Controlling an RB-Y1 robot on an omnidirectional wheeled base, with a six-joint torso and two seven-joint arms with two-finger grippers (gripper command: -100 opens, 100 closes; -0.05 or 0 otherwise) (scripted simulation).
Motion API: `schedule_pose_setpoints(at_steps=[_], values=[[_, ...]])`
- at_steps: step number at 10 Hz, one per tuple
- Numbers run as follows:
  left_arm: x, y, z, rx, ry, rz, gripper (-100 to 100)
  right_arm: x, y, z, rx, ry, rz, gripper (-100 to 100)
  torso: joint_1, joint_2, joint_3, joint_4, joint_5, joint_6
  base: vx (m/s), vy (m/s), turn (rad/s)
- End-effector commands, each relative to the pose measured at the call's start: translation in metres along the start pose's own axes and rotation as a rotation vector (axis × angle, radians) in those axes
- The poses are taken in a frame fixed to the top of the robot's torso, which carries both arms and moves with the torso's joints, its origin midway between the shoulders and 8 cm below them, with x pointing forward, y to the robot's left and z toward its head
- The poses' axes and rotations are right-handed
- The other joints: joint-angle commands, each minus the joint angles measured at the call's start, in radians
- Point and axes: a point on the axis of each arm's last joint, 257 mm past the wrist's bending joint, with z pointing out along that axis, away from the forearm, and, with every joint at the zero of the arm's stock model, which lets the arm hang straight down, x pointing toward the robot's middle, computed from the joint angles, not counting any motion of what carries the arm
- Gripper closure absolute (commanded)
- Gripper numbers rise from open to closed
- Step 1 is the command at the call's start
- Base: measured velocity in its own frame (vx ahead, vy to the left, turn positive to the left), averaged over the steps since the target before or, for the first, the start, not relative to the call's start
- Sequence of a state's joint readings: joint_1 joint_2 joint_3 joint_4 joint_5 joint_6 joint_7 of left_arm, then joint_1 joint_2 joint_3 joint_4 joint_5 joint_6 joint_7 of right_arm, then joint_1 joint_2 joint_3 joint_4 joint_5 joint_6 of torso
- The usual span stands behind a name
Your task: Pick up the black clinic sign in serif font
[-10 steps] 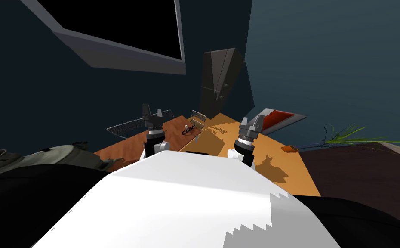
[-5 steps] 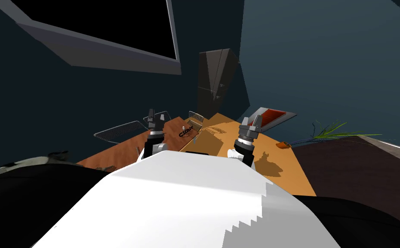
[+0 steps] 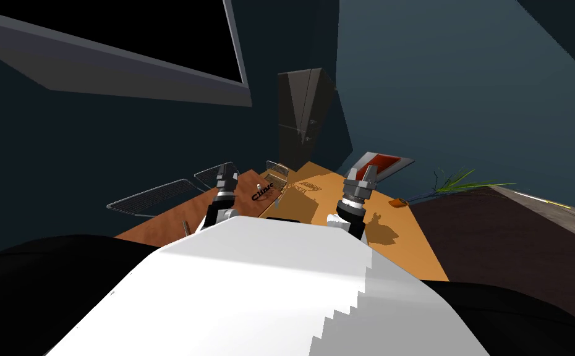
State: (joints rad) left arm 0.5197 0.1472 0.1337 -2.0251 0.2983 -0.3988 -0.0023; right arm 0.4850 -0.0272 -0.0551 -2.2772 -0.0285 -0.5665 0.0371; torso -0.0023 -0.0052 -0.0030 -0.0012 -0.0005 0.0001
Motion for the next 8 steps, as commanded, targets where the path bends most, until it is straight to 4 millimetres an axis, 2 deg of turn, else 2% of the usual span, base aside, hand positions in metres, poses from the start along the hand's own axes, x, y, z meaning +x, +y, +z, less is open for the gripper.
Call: schedule_pose_setpoints(at_steps=[1,2,4,5,7,8], values=[[-0.018,0.033,-0.007,-0.094,-0.032,-0.034,-100,0.0,0.0,0.0,0.0,0.0,0.0,0,0.0,0.0,0.0,0.0,0.0,0.0,0.097,-0.027,-0.183],[-0.018,0.034,-0.007,-0.1,-0.032,-0.034,-100,0.0,0.0,0.0,0.0,0.0,0.0,0,0.0,-0.001,-0.001,0.0,0.0,0.0,0.07,-0.019,-0.048],[-0.044,0.076,-0.024,-0.225,-0.085,-0.083,-100,0.0,0.0,0.0,0.0,0.0,0.0,0,0.0,0.0,0.0,0.0,0.0,0.0,0.083,-0.034,-0.157],[-0.044,0.078,-0.024,-0.232,-0.085,-0.083,-100,0.0,0.0,0.0,0.0,0.0,0.0,0,0.0,0.0,0.0,0.0,0.0,0.0,0.066,-0.017,-0.051],[-0.07,0.116,-0.045,-0.349,-0.144,-0.139,-100,0.0,0.0,0.0,0.0,0.0,0.0,0,0.0,0.001,0.0,0.0,0.0,0.0,0.084,-0.031,-0.162],[-0.071,0.122,-0.049,-0.369,-0.149,-0.139,-100,0.0,0.0,0.0,0.0,0.0,0.0,0,0.0,-0.001,0.0,0.0,0.0,0.0,0.078,-0.023,-0.058]])
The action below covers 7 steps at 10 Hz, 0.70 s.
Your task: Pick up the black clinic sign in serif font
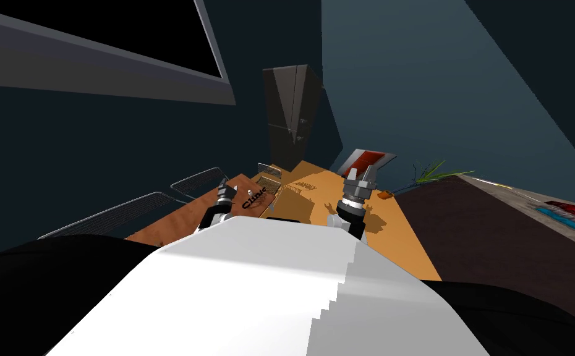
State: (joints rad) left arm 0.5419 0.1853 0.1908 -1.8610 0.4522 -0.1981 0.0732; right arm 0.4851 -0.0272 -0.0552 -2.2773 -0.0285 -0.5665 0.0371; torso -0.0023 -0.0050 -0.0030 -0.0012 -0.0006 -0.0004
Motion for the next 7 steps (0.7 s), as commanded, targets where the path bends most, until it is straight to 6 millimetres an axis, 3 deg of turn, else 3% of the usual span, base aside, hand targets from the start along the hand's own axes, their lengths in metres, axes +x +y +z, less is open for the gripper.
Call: schedule_pose_setpoints(at_steps=[1,2,3,4,5,6,7], values=[[-0.023,0.031,-0.007,-0.088,-0.043,-0.038,-100,0.0,0.0,0.0,0.0,0.0,0.0,0,0.0,0.0,0.0,0.0,0.0,0.0,0.086,-0.032,-0.134],[-0.024,0.032,-0.007,-0.09,-0.045,-0.037,-100,0.0,0.0,0.0,0.0,0.0,0.0,0,0.0,0.0,0.0,0.0,0.0,0.0,0.07,-0.02,-0.056],[-0.04,0.051,-0.013,-0.151,-0.078,-0.071,-100,0.0,0.0,0.0,0.0,0.0,0.0,0,0.0,0.001,0.0,0.0,0.0,0.0,0.083,-0.023,-0.156],[-0.043,0.055,-0.014,-0.159,-0.084,-0.07,-100,0.0,0.0,0.0,0.0,0.0,0.0,0,0.0,0.0,0.0,0.0,0.0,0.0,0.064,-0.01,-0.057],[-0.062,0.075,-0.023,-0.217,-0.124,-0.105,-100,0.0,0.0,0.0,0.0,0.0,0.0,0,0.0,0.001,0.001,0.0,0.0,0.0,0.057,-0.024,-0.117],[-0.062,0.078,-0.024,-0.229,-0.125,-0.105,-100,0.0,0.0,0.0,0.0,0.0,0.0,0,0.0,0.002,0.001,0.0,0.0,0.0,0.05,-0.014,-0.064],[-0.081,0.098,-0.034,-0.284,-0.168,-0.141,-100,0.0,0.0,0.0,0.0,0.0,0.0,0,0.0,0.002,0.001,0.0,0.0,0.0,0.093,-0.019,-0.118]])
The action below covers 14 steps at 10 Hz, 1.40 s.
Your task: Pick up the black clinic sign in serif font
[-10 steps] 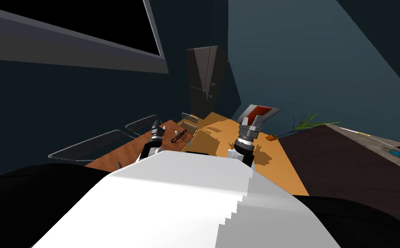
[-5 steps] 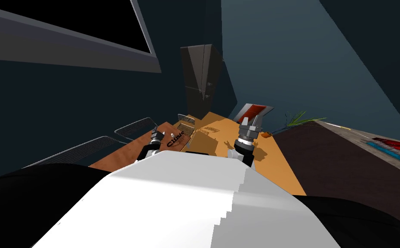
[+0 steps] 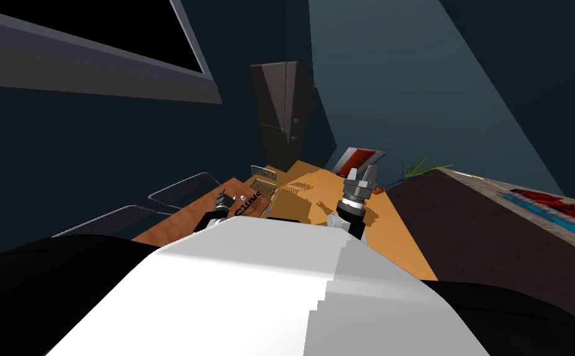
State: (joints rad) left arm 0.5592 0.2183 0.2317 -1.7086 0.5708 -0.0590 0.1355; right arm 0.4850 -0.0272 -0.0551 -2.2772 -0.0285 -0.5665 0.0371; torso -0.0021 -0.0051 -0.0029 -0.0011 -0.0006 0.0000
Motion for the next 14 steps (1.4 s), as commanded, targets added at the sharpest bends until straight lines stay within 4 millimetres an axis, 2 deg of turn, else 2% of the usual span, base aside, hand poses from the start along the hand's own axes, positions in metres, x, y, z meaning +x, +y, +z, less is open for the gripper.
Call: schedule_pose_setpoints(at_steps=[1,2,3,4,5,6,7,8,9,10,11,12,13,14], values=[[-0.012,0.015,-0.003,-0.048,-0.024,-0.02,-100,0.0,0.0,0.0,0.0,0.0,0.0,0,0.0,0.0,0.0,0.0,0.0,0.0,0.08,-0.021,-0.089],[-0.035,0.037,-0.008,-0.114,-0.069,-0.058,-100,0.0,0.0,0.0,0.0,0.0,0.0,0,0.0,0.0,0.0,0.0,0.0,0.0,0.077,-0.026,-0.166],[-0.035,0.038,-0.008,-0.116,-0.07,-0.058,-100,0.0,0.0,0.0,0.0,0.0,0.0,0,-0.001,0.0,0.0,0.0,0.0,0.0,0.062,-0.009,-0.065],[-0.058,0.06,-0.016,-0.183,-0.117,-0.099,-100,0.0,0.0,0.0,0.0,0.0,0.0,0,0.0,0.001,0.001,0.0,0.0,-0.001,0.077,-0.016,-0.131],[-0.075,0.074,-0.022,-0.228,-0.155,-0.138,-100,0.0,0.0,0.0,0.0,0.0,0.0,0,0.0,0.001,0.0,0.0,0.0,0.0,0.057,-0.028,-0.123],[-0.08,0.082,-0.025,-0.249,-0.167,-0.141,-100,0.0,0.0,0.0,0.0,0.0,0.0,0,-0.001,0.002,0.001,0.0,0.0,-0.001,0.062,-0.019,-0.082],[-0.1,0.098,-0.035,-0.297,-0.213,-0.184,-100,0.0,0.0,0.0,0.0,0.0,0.0,0,0.0,0.002,0.001,0.0,0.0,-0.001,0.097,-0.01,-0.181],[-0.102,0.103,-0.037,-0.312,-0.218,-0.185,-100,0.0,0.0,0.0,0.0,0.0,0.0,0,0.0,0.0,0.0,0.0,0.0,0.0,0.098,-0.006,-0.098],[-0.117,0.117,-0.047,-0.362,-0.257,-0.23,-100,0.0,0.0,0.0,0.0,0.0,0.0,0,0.0,0.0,0.0,0.0,0.0,-0.001,0.097,-0.013,-0.13],[-0.123,0.123,-0.05,-0.373,-0.27,-0.231,-100,0.0,0.0,0.0,0.0,0.0,0.0,0,0.0,0.0,0.0,0.0,0.0,0.0,0.088,-0.002,-0.07],[-0.139,0.139,-0.063,-0.423,-0.315,-0.277,-100,0.0,0.0,0.0,0.0,0.0,0.0,0,0.0,0.0,0.0,0.0,0.0,-0.001,0.064,-0.008,-0.09],[-0.142,0.142,-0.066,-0.431,-0.323,-0.278,-100,0.0,0.0,0.0,0.0,0.0,0.0,0,0.0,0.001,0.0,0.0,0.0,0.0,0.074,-0.002,-0.098],[-0.158,0.159,-0.081,-0.482,-0.371,-0.326,-100,0.0,0.0,0.0,0.0,0.0,0.0,0,0.0,0.001,0.001,0.0,0.0,-0.001,0.088,-0.01,-0.142],[-0.16,0.16,-0.082,-0.485,-0.376,-0.326,-100,0.0,0.0,0.0,0.0,0.0,0.0,0,0.0,0.001,0.0,0.0,0.0,0.0,0.07,-0.007,-0.064]])
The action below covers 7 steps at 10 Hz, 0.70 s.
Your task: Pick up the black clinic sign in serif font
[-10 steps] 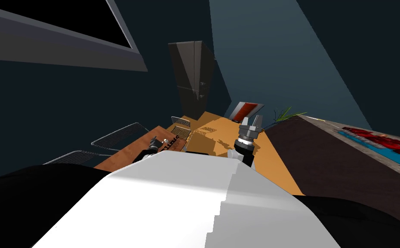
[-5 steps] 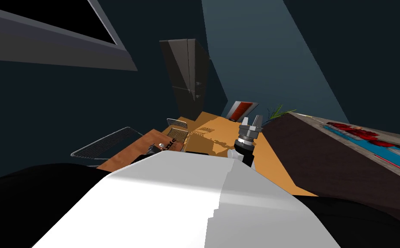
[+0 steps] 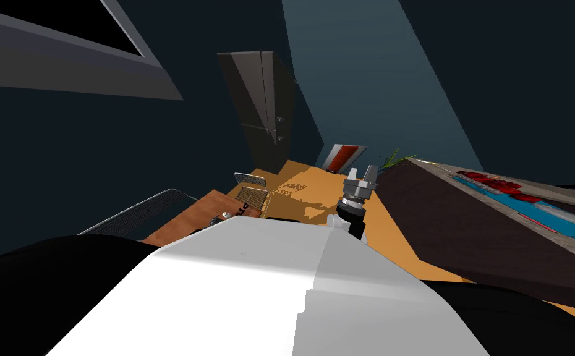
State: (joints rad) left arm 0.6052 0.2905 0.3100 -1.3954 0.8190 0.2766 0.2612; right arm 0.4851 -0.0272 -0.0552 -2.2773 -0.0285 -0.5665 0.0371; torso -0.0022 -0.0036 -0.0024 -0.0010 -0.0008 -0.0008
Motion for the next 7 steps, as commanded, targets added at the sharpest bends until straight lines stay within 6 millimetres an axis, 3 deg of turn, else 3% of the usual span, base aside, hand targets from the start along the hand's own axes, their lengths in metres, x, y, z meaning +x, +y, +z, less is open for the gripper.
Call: schedule_pose_setpoints(at_steps=[1,4,5,7], values=[[-0.023,0.018,0.0,-0.056,-0.048,-0.056,-100,0.0,0.0,0.0,0.0,0.0,0.0,0,0.0,0.0,0.0,0.0,0.0,0.0,0.076,-0.009,-0.14],[-0.052,0.034,-0.003,-0.11,-0.106,-0.11,-100,0.0,0.0,0.0,0.0,0.0,0.0,0,0.001,-0.001,0.0,0.0,0.0,0.001,0.07,0.006,-0.086],[-0.073,0.046,-0.008,-0.154,-0.147,-0.159,-100,0.0,0.0,0.0,0.0,0.0,0.0,0,0.001,0.0,0.0,0.0,0.0,0.0,0.071,0.002,-0.132],[-0.075,0.047,-0.008,-0.156,-0.152,-0.161,-100,0.0,0.0,0.0,0.0,0.0,0.0,0,0.0,0.001,0.0,0.0,0.0,0.0,0.043,0.006,-0.015]])
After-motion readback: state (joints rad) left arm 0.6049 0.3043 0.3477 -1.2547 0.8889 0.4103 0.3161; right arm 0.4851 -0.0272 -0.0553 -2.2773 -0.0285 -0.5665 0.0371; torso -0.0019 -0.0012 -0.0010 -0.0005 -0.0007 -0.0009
